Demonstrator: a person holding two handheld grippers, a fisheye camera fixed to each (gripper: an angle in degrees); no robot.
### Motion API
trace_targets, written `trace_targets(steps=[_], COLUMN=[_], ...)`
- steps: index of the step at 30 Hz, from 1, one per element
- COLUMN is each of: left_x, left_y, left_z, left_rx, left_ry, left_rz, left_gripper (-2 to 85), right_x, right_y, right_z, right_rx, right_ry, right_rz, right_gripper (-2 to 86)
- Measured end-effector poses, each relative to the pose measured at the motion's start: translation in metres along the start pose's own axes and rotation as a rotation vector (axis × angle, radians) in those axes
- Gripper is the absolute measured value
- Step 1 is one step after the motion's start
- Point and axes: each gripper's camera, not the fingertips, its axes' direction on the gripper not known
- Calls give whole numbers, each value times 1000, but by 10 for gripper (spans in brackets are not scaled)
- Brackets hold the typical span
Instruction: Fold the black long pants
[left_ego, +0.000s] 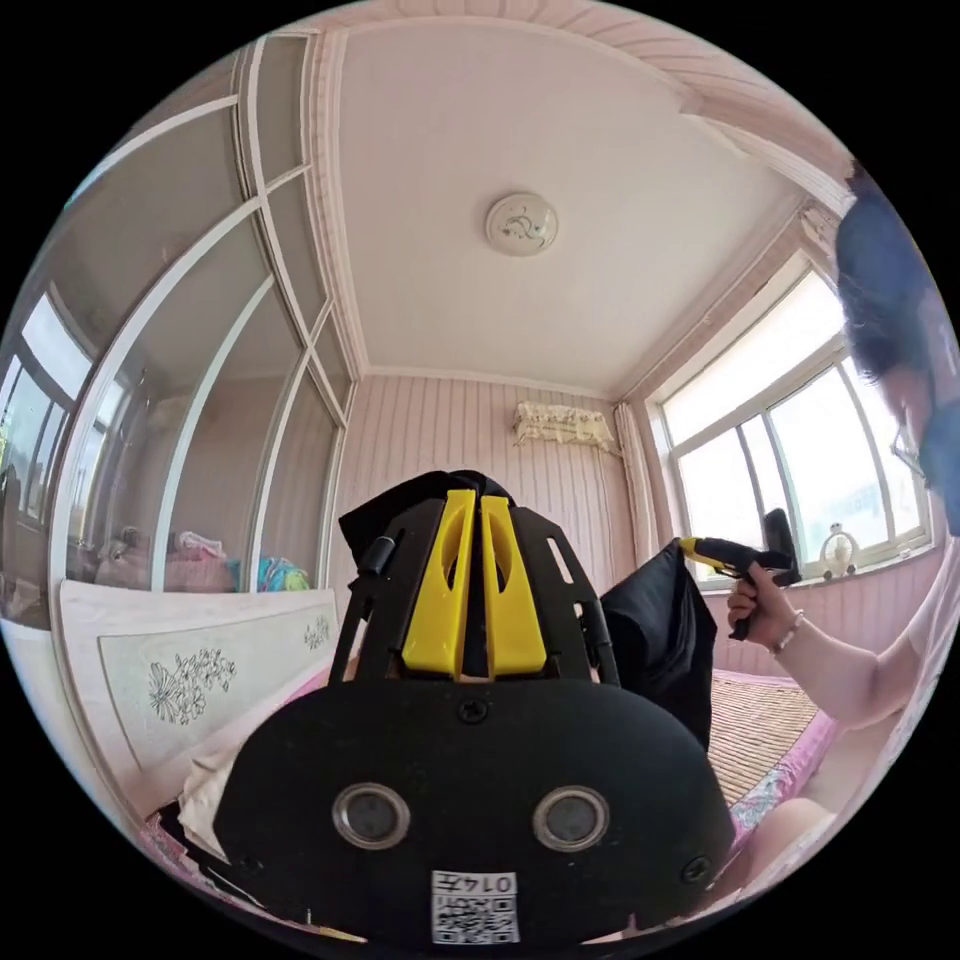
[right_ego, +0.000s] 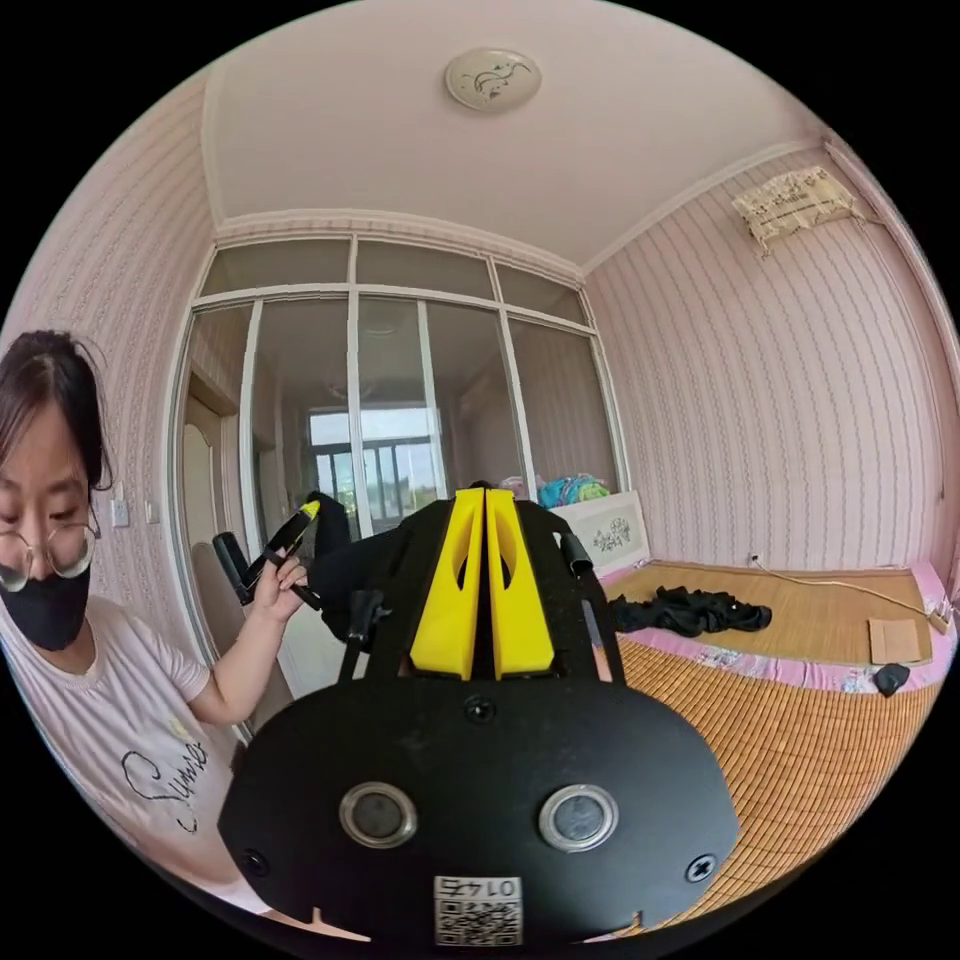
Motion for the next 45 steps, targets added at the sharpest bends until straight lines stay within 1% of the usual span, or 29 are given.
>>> trace_targets(steps=[2,4,5,6,7,8,9,10,11,12,14,16,17,18,19,20,21,23,27,28,29,32,34,37,39,41,43,44,45], left_x=[17,46,55,77,102,115,141,169,182,209,240,269,273,279,282,282,282,282,274,270,268,255,240,230,234,242,248,249,248], left_y=[10,49,62,94,133,154,196,236,253,277,293,297,297,298,298,298,298,298,301,301,301,300,304,306,303,299,297,297,298], left_z=[10,31,37,51,66,74,91,104,109,115,122,131,134,141,149,153,160,166,169,170,171,180,194,216,228,238,252,256,262], left_rx=[-57,-240,-293,-410,-525,-590,-730,-869,-929,-1005,-1069,-1078,-1073,-1067,-1063,-1061,-1055,-1045,-1023,-1023,-1022,-1022,-1029,-1029,-1015,-999,-989,-992,-1000], left_ry=[120,363,437,589,697,741,832,903,932,1012,1087,1160,1162,1148,1117,1101,1070,1045,1042,1041,1033,930,835,812,851,898,914,903,871], left_rz=[-15,-68,-81,-100,-125,-151,-232,-299,-312,-289,-221,-117,-96,-70,-61,-58,-49,-19,-25,-32,-37,-88,-145,-203,-205,-220,-250,-244,-229], left_gripper=[-10,-10,-10,-10,-10,-10,-10,-10,-10,-10,-10,-10,-10,-10,-10,-10,-10,-9,-9,-9,-9,-9,-10,-9,-9,-8,-5,-4,2], right_x=[23,56,81,106,119,143,169,182,200,205,188,163,150,141,139,137,135,138,149,149,150,150,146,122,96,90,98,105,110], right_y=[-3,12,31,56,70,103,141,161,199,223,237,239,240,240,241,242,244,250,268,268,266,247,235,209,192,188,192,195,197], right_z=[-23,-49,-67,-85,-94,-113,-133,-145,-169,-193,-215,-221,-215,-203,-197,-185,-175,-168,-160,-159,-162,-186,-194,-190,-168,-150,-131,-121,-118], right_rx=[-8,-78,-143,-222,-265,-362,-475,-529,-619,-617,-532,-418,-387,-422,-454,-529,-600,-651,-580,-586,-590,-500,-492,-614,-719,-725,-755,-783,-772], right_ry=[72,197,291,385,429,512,608,663,733,721,607,493,380,233,171,95,63,23,-291,-314,-329,-245,-241,-115,88,132,82,3,-69], right_rz=[7,76,152,245,294,388,501,582,752,907,952,913,882,854,851,859,868,906,1054,1058,1054,983,917,688,504,473,548,610,632], right_gripper=[-3,-2,-2,-1,-1,-1,0,0,1,2,5,10,15,29,37,67,90,108,95,94,96,117,133,142,189,209,185,150,78])
